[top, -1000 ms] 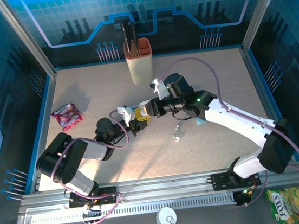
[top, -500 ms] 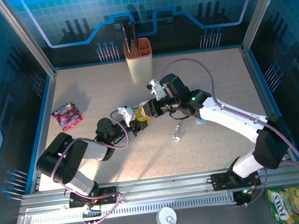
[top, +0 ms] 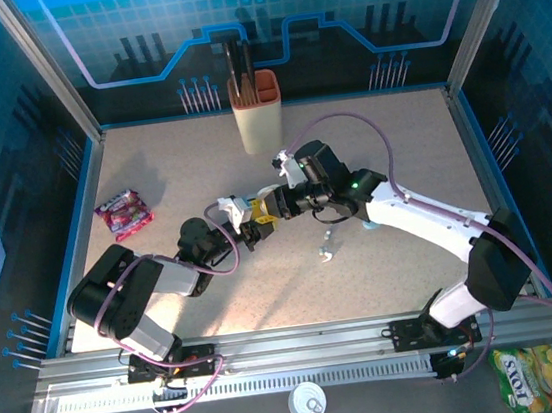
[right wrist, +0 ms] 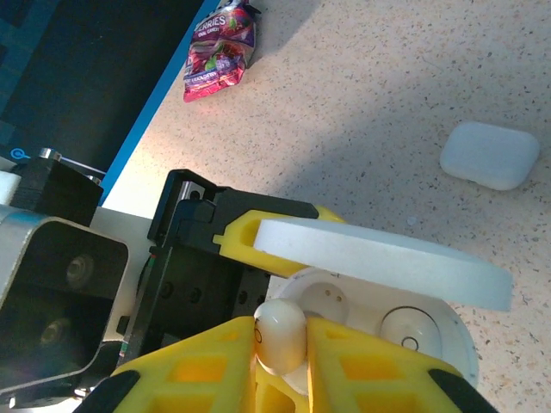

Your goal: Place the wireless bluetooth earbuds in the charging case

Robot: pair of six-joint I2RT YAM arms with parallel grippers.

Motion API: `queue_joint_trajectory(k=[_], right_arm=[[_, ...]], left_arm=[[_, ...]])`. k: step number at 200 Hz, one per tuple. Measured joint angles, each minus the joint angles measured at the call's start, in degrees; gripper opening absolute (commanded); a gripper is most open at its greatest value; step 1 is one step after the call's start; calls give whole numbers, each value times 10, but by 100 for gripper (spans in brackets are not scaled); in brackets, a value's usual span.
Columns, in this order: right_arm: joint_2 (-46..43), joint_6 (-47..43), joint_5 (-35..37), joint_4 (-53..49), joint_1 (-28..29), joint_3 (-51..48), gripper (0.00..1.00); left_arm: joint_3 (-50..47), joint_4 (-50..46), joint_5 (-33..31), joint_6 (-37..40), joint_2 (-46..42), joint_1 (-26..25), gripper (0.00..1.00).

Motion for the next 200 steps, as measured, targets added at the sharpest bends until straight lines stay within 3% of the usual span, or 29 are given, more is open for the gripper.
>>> queue_joint_trajectory(k=[128,200], right_arm=[[-24,-8,2,14,-5,-29,44],[-56,-51,14,-1,-10,6,38]], left_arm=[[0,-6,-4,2,0,-2,34],[0,-3,-3,38,0,-2,32]])
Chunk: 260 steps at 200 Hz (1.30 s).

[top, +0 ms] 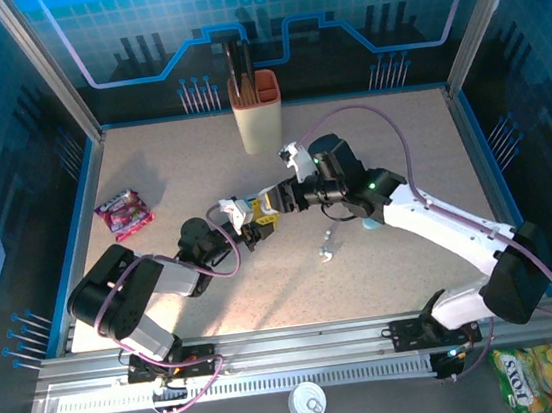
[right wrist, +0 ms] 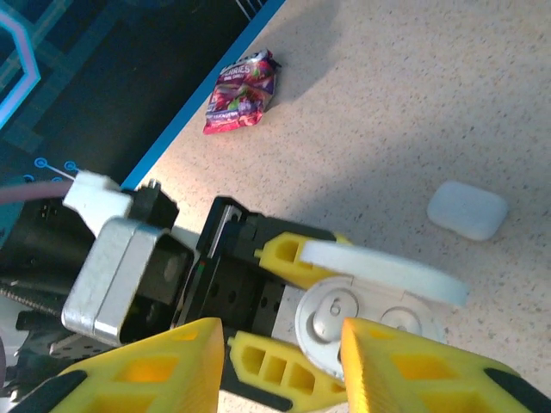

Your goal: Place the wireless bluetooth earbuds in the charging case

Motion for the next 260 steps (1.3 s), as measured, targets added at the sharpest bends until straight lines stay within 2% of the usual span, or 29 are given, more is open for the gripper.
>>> queue_joint_trajectory(k=[65,124,140,154,165,175,209,260], right_arm=[[84,-1,4,-33,-16,75,35],[60,12,-7,-41,-17,39,33],[47,24,-13,-35,-22,26,39],[33,38,-16,-21,-30,12,51],[20,63,-23,-5,-40,-4,66],[8,74,-36,17,-54,-23,70],[-7,155,-108,112,-97,-101,73],[3,273,-208,257,-97,-175,69]], left_arm=[[0,0,18,6,0,0,32],[1,0,-7,-17,0,0,31],[2,0,-8,-25,0,0,31],[5,0,-8,-26,0,0,32],[5,0,-8,-31,-2,0,32],[5,0,-8,-37,-7,0,32],[8,1,-8,-60,-32,-1,32],[17,0,-5,-83,-42,-2,32]])
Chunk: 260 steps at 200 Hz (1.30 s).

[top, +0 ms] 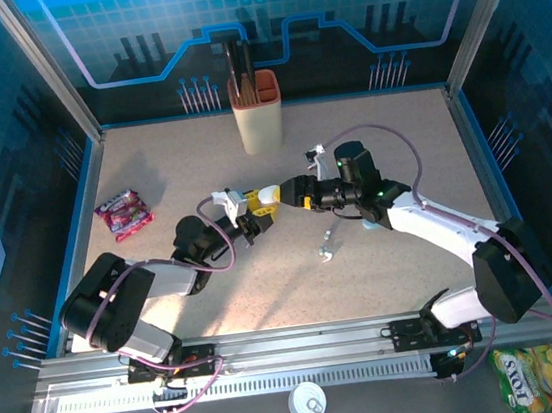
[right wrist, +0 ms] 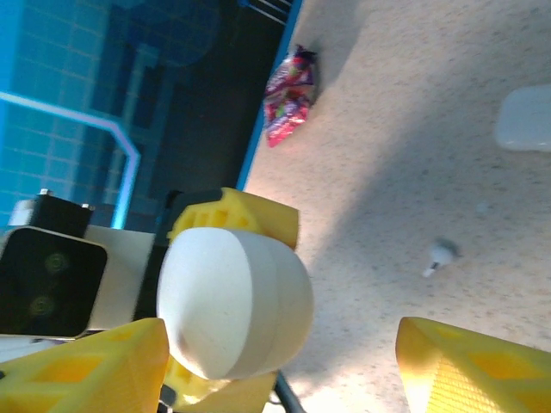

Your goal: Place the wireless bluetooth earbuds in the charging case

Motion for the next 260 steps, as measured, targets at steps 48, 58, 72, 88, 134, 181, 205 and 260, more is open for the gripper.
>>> queue_joint_trajectory(k=[48,58,72,88,134,181,205,260], right_arm=[[18,62,-38,97,5,-21,53],[23,69,-42,111,6,-21,47],[29,78,-46,125,7,-22,43],[31,85,-48,133,7,-22,35],[31,84,-47,141,6,-22,20],[18,38,-14,79,1,-23,18],[8,1,18,31,-11,-23,17],[52,-59,80,-20,-41,-31,17]], left_arm=[[1,0,2,-3,-2,-5,32],[1,0,5,-3,-3,-6,32],[1,-1,6,-3,-5,-7,32],[1,0,4,-3,-8,-6,32],[-3,-1,0,7,-12,-6,53],[-25,3,-1,30,-28,-7,80],[-41,-5,-5,42,-37,-2,87],[-74,-32,-19,49,-69,20,95]])
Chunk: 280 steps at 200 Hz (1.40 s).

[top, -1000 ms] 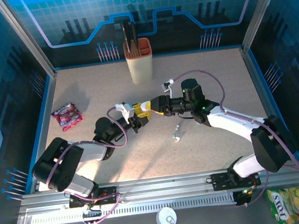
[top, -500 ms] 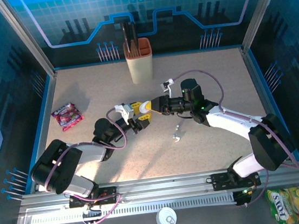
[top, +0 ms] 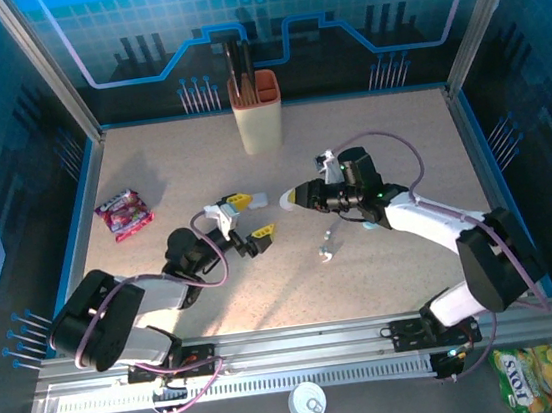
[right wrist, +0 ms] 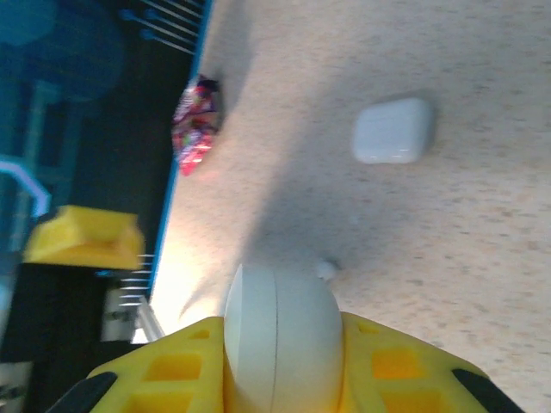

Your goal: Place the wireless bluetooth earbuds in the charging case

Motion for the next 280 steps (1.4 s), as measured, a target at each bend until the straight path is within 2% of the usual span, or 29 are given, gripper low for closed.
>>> queue_joint_trajectory(k=[29,73,85,134,171,186,229,280], right_arm=[[61,-31,41,-23,-7,0,17],[137,-49,68,-27,-25,0,21],[143,-51,67,-23,-35,0,26],[111,-94,109,-59,-50,-4,61],[41,-144,163,-113,-50,-3,72],[24,-171,188,-135,-50,2,74],[38,-255,279,-248,-67,97,83],[133,-314,347,-345,-70,227,88]], left_arm=[[-1,-47,-16,8,-35,9,99],[-1,-82,-37,11,-57,16,99],[-1,-92,-42,10,-57,19,99],[26,-199,-70,13,-67,24,99],[106,-346,-99,37,-73,28,99],[126,-386,-107,44,-73,29,99],[138,-457,-111,49,-73,29,99],[138,-475,-108,49,-73,29,99]])
